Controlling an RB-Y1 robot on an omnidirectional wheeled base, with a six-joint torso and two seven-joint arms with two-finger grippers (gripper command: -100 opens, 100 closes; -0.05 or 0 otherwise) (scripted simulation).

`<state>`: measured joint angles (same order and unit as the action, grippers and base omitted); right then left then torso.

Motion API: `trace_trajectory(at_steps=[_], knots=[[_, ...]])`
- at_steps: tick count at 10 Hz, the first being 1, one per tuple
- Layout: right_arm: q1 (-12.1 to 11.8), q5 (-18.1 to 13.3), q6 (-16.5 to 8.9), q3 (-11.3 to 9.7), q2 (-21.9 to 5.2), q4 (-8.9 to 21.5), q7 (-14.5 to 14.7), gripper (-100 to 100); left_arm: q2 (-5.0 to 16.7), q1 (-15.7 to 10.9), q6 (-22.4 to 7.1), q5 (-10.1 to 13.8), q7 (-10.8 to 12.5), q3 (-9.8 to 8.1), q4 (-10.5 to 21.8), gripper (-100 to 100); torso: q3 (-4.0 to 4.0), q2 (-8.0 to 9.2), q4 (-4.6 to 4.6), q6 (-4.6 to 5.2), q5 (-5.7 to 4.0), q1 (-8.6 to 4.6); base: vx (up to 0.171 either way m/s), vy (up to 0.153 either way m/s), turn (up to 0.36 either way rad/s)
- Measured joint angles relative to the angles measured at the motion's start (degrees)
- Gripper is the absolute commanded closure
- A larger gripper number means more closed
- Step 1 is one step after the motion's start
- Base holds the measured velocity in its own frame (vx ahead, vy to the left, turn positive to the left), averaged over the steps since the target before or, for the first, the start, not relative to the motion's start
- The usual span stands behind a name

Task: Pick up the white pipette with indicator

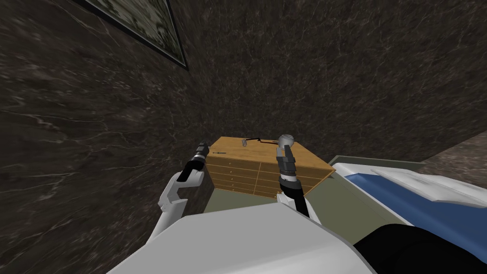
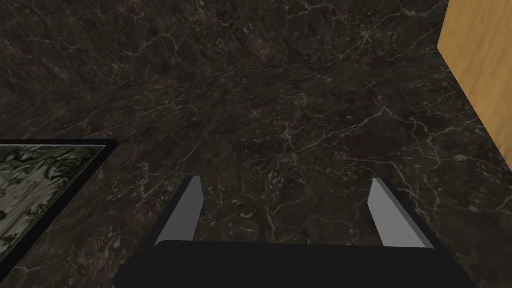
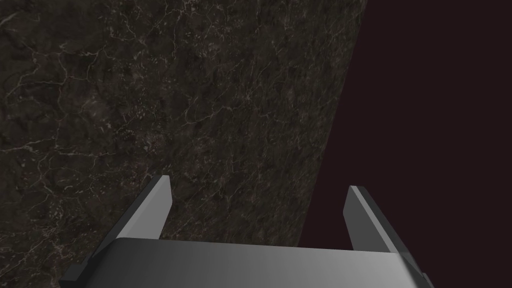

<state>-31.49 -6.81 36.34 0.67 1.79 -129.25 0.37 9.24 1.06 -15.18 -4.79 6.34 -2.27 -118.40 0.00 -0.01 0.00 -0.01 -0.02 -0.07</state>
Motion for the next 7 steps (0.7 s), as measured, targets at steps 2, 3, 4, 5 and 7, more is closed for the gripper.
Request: trace_trajectory(at_steps=[2,3,4,5,7], knots=[[0.0,0.0,0.0,0.0,0.0,0.0,0.0,0,0.2,-2.2,-3.1,-0.3,-0.1,-0.25,1.8,-100,-0.02,-0.03,-0.01,0.00,0.00,-0.02,0.005,-0.018,-0.004],[0.0,0.0,0.0,0.0,0.0,0.0,0.0,0,0.2,-2.5,-4.7,-0.3,-0.2,-0.27,2.0,-100,-0.01,-0.02,-0.01,-0.01,0.01,0.03,0.009,-0.018,-0.024],[0.0,0.0,0.0,0.0,0.0,0.0,0.0,0,0.3,-3.6,-6.0,-0.4,-0.2,-0.46,3.1,-100,-0.02,-0.04,-0.01,0.00,0.00,0.01,0.008,-0.019,-0.013],[0.0,0.0,0.0,0.0,0.0,0.0,0.0,0,0.2,-4.6,-7.5,-0.6,-0.3,-0.53,3.8,-100,-0.02,-0.04,-0.01,0.00,0.00,0.01,0.003,-0.010,0.002],[0.0,0.0,0.0,0.0,0.0,0.0,0.0,0,0.4,-6.3,-10.7,-0.7,-0.5,-0.75,4.8,-100,-0.02,-0.04,-0.01,0.01,0.00,0.01,0.009,-0.017,-0.020]])
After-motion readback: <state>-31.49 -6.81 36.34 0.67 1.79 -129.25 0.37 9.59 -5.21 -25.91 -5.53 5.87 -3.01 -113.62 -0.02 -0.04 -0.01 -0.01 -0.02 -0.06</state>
